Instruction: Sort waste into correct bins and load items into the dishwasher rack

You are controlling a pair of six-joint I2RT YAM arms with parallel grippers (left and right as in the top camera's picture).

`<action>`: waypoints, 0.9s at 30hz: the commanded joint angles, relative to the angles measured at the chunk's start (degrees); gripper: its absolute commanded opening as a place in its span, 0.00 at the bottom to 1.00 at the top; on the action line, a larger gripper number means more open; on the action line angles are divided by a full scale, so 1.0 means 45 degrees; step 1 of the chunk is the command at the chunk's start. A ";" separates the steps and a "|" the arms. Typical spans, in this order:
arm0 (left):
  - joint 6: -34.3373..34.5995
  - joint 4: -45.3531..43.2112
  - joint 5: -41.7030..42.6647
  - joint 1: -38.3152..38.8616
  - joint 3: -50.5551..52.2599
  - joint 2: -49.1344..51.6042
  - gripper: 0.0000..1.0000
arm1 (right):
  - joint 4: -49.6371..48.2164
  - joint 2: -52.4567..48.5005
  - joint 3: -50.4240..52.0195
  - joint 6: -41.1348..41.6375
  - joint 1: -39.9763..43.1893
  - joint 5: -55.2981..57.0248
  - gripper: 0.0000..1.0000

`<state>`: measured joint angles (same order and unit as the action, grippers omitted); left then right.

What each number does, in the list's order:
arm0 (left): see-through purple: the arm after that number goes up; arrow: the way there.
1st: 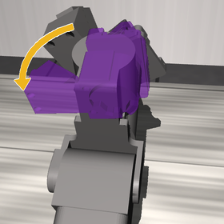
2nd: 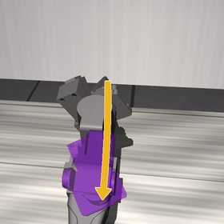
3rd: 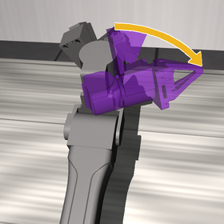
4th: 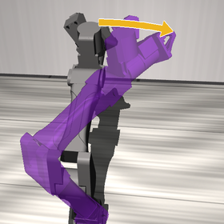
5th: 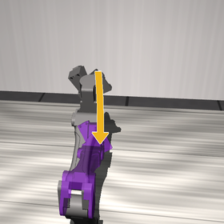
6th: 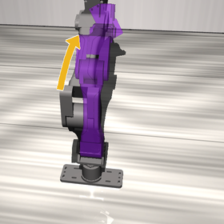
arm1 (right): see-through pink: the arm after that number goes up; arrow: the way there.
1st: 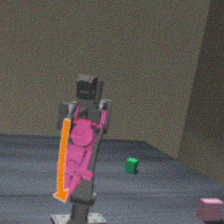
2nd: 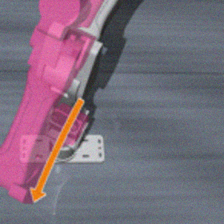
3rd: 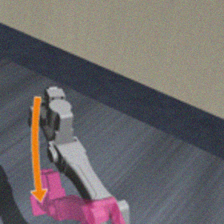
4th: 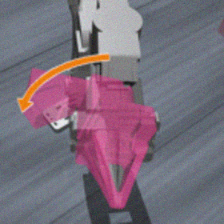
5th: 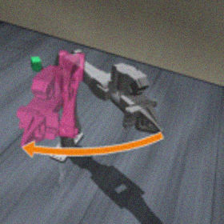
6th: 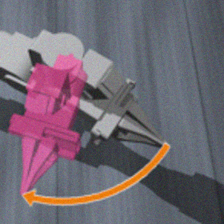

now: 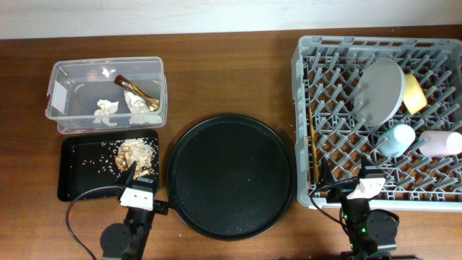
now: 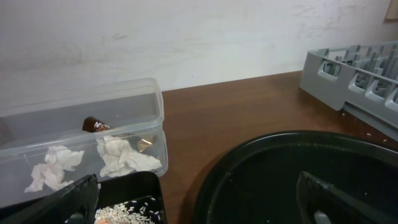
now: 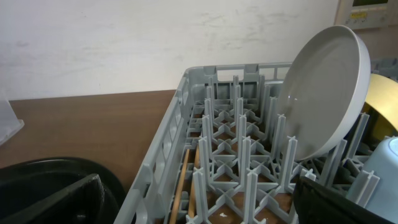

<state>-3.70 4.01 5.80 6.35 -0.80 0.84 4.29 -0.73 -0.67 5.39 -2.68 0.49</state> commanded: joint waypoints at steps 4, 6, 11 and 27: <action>-0.0248 0.0029 -0.0199 -0.0029 0.0058 -0.0126 1.00 | 0.0058 0.0049 0.0078 -0.0053 -0.0078 0.0189 0.98; -0.0248 0.0029 -0.0238 -0.0029 0.0058 -0.0126 1.00 | 0.0058 0.0049 0.0078 -0.0053 -0.0078 0.0189 0.98; -0.0248 0.0087 -0.0816 -0.0029 0.0063 -0.0126 1.00 | 0.0058 0.0049 0.0078 -0.0053 -0.0078 0.0189 0.99; -0.0248 0.0136 -0.1010 -0.0029 0.0058 -0.0121 1.00 | 0.0058 0.0049 0.0078 -0.0053 -0.0078 0.0189 0.98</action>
<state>-3.73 4.47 1.89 6.35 -0.80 0.84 4.29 -0.73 -0.67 5.39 -2.68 0.49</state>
